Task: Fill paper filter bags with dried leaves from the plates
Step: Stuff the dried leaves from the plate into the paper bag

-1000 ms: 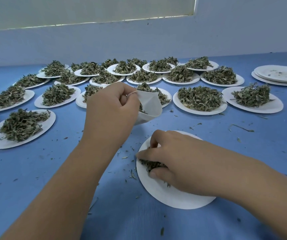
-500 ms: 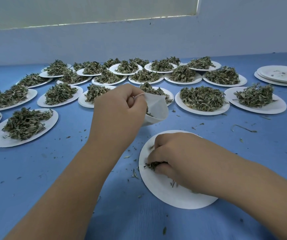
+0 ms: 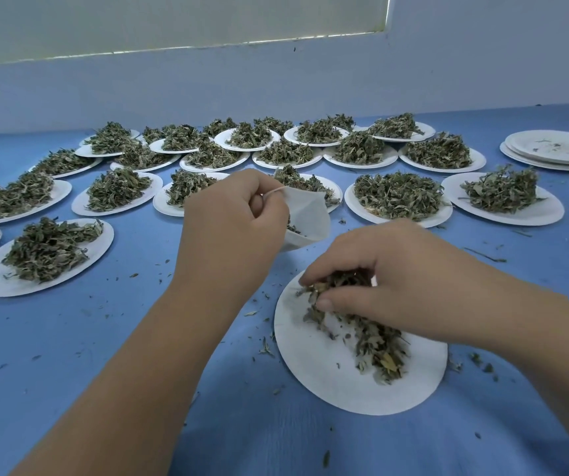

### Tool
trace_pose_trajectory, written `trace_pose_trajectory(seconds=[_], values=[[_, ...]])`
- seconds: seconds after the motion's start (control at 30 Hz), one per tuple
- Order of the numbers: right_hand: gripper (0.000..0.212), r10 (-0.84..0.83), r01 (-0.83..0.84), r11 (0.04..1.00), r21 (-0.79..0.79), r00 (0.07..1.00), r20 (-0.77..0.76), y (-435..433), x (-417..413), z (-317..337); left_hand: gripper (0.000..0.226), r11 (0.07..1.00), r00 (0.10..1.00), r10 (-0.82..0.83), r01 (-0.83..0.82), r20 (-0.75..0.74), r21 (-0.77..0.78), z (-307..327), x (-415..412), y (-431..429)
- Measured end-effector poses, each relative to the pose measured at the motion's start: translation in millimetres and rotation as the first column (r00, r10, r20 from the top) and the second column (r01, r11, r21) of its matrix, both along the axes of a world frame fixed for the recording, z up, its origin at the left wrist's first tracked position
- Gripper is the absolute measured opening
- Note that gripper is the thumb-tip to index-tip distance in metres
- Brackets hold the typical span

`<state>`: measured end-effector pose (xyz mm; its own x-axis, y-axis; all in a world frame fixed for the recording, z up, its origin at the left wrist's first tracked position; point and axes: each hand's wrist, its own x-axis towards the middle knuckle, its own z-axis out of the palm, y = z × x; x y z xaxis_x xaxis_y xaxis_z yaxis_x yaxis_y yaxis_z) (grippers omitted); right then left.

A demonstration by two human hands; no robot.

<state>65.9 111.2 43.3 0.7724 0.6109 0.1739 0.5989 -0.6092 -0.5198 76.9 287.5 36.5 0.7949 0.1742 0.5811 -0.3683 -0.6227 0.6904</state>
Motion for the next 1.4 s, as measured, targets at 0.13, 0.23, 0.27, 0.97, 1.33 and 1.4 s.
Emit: trace_pose_trajectory(seconds=[0.13,0.23,0.27,0.97,1.33,1.4], values=[[0.023,0.016,-0.008,0.970,0.242,0.999,-0.033,-12,-1,12,0.018,1.000,1.000,-0.010,0.010,0.006,0.028,0,-1,-1],[0.035,-0.007,0.023,0.934,0.357,0.999,-0.046,-15,-1,15,0.019,0.998,1.000,-0.020,0.019,0.006,0.065,-2,-1,-4],[0.036,-0.025,0.039,0.925,0.378,0.999,-0.040,-15,0,15,0.019,0.997,1.000,-0.025,0.025,0.008,0.078,-3,-1,-5],[0.022,-0.377,0.385,0.922,0.047,0.858,0.349,4,-3,4,0.017,0.981,0.989,-0.142,0.145,-0.030,0.129,-11,-10,-27],[0.017,-0.370,0.369,0.927,0.067,0.874,0.316,9,-13,10,0.017,0.977,0.982,-0.183,0.186,-0.036,0.101,-10,-13,-32],[0.017,-0.368,0.357,0.929,0.096,0.869,0.332,9,-14,10,0.020,0.978,0.981,-0.189,0.192,-0.036,0.087,-9,-13,-32]])
